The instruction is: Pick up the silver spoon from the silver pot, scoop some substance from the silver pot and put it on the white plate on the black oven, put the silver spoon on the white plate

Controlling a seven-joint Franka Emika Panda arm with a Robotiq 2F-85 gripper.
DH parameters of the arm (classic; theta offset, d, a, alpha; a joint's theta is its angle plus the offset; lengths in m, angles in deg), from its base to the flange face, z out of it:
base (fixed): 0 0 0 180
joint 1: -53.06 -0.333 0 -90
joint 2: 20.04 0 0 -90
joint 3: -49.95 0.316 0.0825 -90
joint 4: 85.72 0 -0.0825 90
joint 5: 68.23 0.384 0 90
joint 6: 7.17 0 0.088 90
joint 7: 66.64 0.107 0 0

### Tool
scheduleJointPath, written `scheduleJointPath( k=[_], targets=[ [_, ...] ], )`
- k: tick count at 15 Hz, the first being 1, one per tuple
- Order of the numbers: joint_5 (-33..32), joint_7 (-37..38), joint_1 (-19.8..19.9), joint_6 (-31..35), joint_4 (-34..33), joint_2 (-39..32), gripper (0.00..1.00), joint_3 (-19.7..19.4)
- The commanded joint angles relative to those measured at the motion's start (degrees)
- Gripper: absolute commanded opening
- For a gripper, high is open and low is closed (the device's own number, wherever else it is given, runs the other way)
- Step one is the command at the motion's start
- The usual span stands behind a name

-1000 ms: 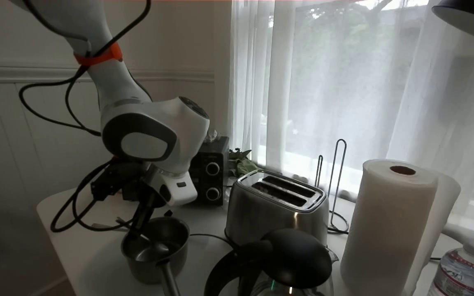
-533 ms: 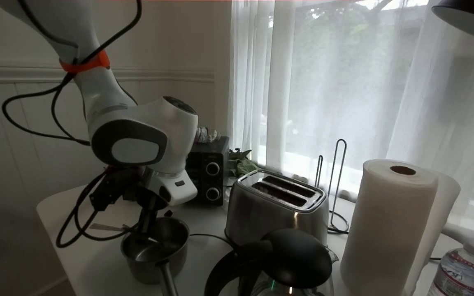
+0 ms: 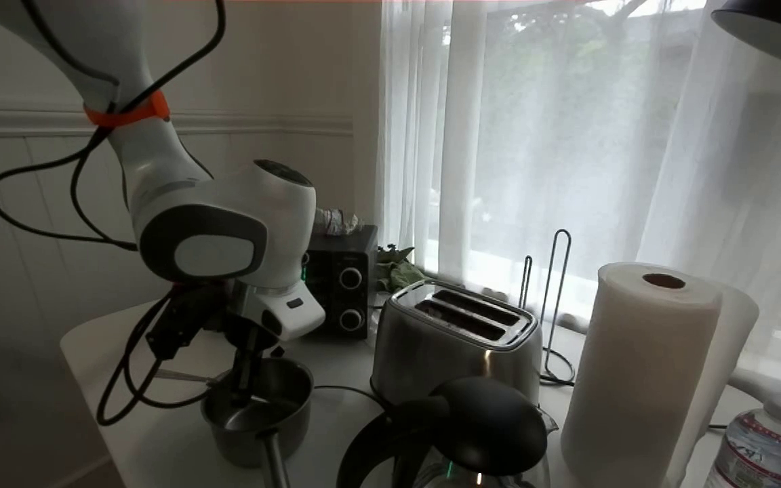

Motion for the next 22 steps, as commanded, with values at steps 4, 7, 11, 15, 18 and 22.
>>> scheduleJointPath(
  k=[4, 7, 11, 15, 18, 22],
  targets=[
    [-3.23, -0.58, -0.98, 4.68, 3.99, 3.80, 0.03, 1.18],
    [-5.01, -0.22, -1.39, 6.66, 5.88, 5.72, 0.03, 1.50],
    [-9.71, 1.29, -1.15, 6.46, 2.80, 4.26, 0.03, 1.26],
    [-14.79, 3.39, -0.99, 6.19, 2.66, 5.67, 0.03, 1.19],
    [-18.04, 5.42, -0.69, 6.28, 4.59, 8.67, 0.03, 1.21],
    [-23.26, 9.42, 0.27, 4.71, 3.98, 10.60, 0.03, 1.49]
  ],
)
